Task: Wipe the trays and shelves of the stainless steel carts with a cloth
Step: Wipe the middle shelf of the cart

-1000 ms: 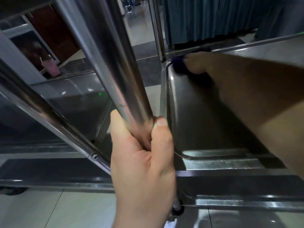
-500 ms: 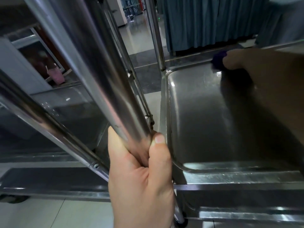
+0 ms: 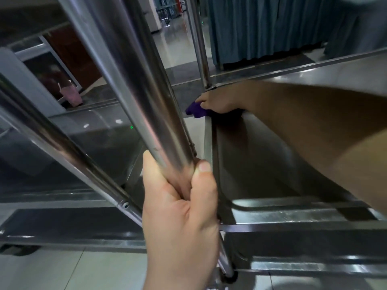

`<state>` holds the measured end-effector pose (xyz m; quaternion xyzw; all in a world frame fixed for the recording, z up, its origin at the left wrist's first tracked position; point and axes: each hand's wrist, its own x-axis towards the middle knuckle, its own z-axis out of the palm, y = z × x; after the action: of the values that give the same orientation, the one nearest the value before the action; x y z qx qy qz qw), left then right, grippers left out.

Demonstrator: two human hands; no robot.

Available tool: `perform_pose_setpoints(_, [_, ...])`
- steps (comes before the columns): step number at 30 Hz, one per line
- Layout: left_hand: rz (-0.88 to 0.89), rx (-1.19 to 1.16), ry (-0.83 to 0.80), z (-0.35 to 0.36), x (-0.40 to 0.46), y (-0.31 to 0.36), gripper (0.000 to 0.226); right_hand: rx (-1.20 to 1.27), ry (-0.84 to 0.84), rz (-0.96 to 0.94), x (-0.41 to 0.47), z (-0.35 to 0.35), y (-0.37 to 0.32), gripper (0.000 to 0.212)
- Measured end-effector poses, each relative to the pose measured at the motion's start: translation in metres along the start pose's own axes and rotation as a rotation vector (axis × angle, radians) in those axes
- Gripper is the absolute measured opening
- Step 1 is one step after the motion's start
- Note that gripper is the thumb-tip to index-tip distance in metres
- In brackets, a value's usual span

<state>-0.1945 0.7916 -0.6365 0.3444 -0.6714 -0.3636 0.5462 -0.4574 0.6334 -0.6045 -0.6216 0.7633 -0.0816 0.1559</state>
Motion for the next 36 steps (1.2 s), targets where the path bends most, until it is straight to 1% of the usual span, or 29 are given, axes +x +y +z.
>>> perform_pose_setpoints(3, [-0.024, -0.023, 0.07, 0.002, 0.01, -0.003, 0.053, -0.112, -0.062, -0.101, -0.034, 0.009, -0.011, 0.044])
perform_pose_setpoints(4, [-0.02, -0.019, 0.077, 0.003, 0.007, 0.0, 0.047, -0.125, -0.082, -0.148, -0.048, 0.012, -0.013, 0.043])
perform_pose_setpoints(6, [0.047, 0.026, 0.039, 0.0, 0.001, 0.01, 0.025, -0.122, -0.112, -0.23, -0.084, 0.017, -0.023, 0.044])
perform_pose_setpoints(7, [0.093, 0.073, 0.008, -0.004, -0.003, 0.016, 0.017, -0.11, -0.109, -0.242, -0.102, 0.022, -0.027, 0.045])
perform_pose_setpoints(9, [0.145, 0.113, -0.019, -0.007, -0.008, 0.024, 0.014, -0.113, -0.112, -0.28, -0.138, 0.035, -0.034, 0.048])
perform_pose_setpoints(11, [0.164, 0.175, -0.028, -0.008, -0.008, 0.025, 0.018, -0.126, -0.111, -0.308, -0.171, 0.048, -0.042, 0.05])
perform_pose_setpoints(14, [0.158, 0.198, -0.04, -0.008, -0.006, 0.026, 0.011, -0.052, -0.061, -0.228, -0.219, 0.059, -0.05, 0.05])
perform_pose_setpoints(16, [0.136, 0.171, -0.035, -0.009, -0.006, 0.026, 0.01, -0.08, -0.034, -0.221, -0.245, 0.07, -0.051, 0.049])
perform_pose_setpoints(18, [0.132, 0.163, -0.026, -0.007, -0.007, 0.028, 0.01, -0.022, -0.002, -0.15, -0.268, 0.074, -0.05, 0.049])
perform_pose_setpoints(20, [0.119, 0.172, -0.02, -0.006, -0.009, 0.03, 0.008, -0.036, 0.036, -0.131, -0.286, 0.074, -0.047, 0.048])
perform_pose_setpoints(25, [0.081, 0.201, 0.013, -0.006, -0.015, 0.037, 0.012, -0.075, 0.065, -0.077, -0.319, 0.073, -0.028, 0.049])
perform_pose_setpoints(28, [0.039, 0.237, 0.063, -0.002, -0.019, 0.041, 0.018, -0.09, 0.106, -0.038, -0.333, 0.072, -0.012, 0.05])
perform_pose_setpoints(30, [0.044, 0.27, 0.116, 0.001, -0.028, 0.045, 0.012, -0.099, 0.136, -0.011, -0.342, 0.072, -0.001, 0.05])
perform_pose_setpoints(31, [0.08, 0.284, 0.157, 0.002, -0.034, 0.047, 0.014, -0.102, 0.149, 0.001, -0.346, 0.073, 0.004, 0.05])
perform_pose_setpoints(33, [0.237, 0.302, 0.262, 0.005, -0.047, 0.046, 0.038, -0.113, 0.173, 0.024, -0.353, 0.073, 0.014, 0.051])
perform_pose_setpoints(34, [0.341, 0.32, 0.288, 0.006, -0.052, 0.044, 0.041, -0.114, 0.181, 0.033, -0.355, 0.072, 0.02, 0.051])
perform_pose_setpoints(35, [0.434, 0.346, 0.276, 0.009, -0.058, 0.043, 0.039, -0.109, 0.187, 0.041, -0.357, 0.072, 0.024, 0.051])
perform_pose_setpoints(36, [0.502, 0.363, 0.231, 0.013, -0.061, 0.043, 0.036, -0.099, 0.19, 0.047, -0.359, 0.071, 0.027, 0.051])
